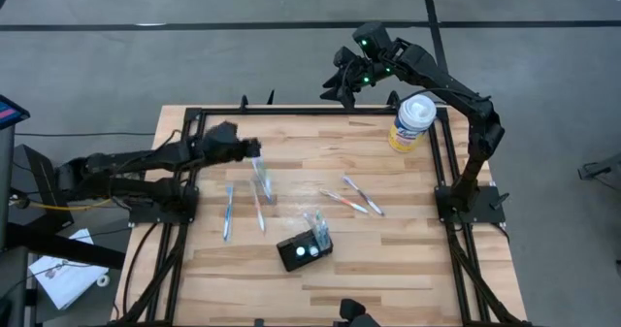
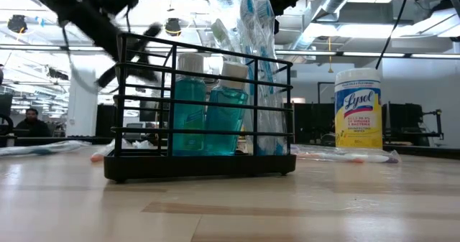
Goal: Pick & Place toothbrushing station
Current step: Put the green toothbrush into the mesh organizer
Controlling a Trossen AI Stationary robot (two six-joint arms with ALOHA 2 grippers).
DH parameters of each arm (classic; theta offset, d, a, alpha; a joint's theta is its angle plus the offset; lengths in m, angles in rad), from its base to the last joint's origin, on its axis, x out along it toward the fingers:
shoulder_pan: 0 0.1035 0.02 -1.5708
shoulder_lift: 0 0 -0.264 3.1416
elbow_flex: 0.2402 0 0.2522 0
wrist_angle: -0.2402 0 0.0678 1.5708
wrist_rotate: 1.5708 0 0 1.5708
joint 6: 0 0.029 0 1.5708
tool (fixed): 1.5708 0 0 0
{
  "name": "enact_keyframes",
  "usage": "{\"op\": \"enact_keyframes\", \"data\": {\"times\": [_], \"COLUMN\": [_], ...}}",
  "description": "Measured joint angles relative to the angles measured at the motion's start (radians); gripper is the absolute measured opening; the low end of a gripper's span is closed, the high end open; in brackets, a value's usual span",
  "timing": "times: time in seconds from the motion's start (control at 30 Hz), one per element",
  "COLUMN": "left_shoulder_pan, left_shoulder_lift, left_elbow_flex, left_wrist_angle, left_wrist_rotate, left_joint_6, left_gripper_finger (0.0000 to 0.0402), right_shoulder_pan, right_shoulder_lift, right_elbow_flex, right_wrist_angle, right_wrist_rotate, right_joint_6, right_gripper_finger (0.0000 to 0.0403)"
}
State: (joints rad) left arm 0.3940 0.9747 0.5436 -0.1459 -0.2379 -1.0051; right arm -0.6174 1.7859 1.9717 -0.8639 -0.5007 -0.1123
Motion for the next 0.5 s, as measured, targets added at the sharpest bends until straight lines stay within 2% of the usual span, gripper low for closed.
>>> {"op": "enact_keyframes", "data": {"times": [0.1, 0.2, 0.37, 0.5], "left_shoulder_pan": [0.0, 0.0, -0.017, -0.062], "left_shoulder_lift": [-0.021, -0.013, 0.049, 0.116], "left_elbow_flex": [0.049, 0.108, 0.186, 0.252], "left_wrist_angle": [0.131, 0.201, 0.277, 0.34], "left_wrist_rotate": [0.027, 0.108, 0.247, 0.277], "left_joint_6": [0.172, 0.312, 0.423, 0.509], "left_gripper_finger": [0.0007, 0.0007, 0.0007, 0.0007], "right_shoulder_pan": [-0.001, -0.006, -0.009, -0.013], "right_shoulder_lift": [0.0, 0.0, 0.0, 0.0], "right_elbow_flex": [0.0, 0.0, 0.0, 0.0], "right_wrist_angle": [0.001, 0.008, 0.009, 0.011], "right_wrist_rotate": [0.0, 0.0, 0.001, 0.001], "right_joint_6": [-0.001, -0.001, 0.004, 0.005], "right_gripper_finger": [0.0209, 0.0209, 0.0209, 0.0209]}}
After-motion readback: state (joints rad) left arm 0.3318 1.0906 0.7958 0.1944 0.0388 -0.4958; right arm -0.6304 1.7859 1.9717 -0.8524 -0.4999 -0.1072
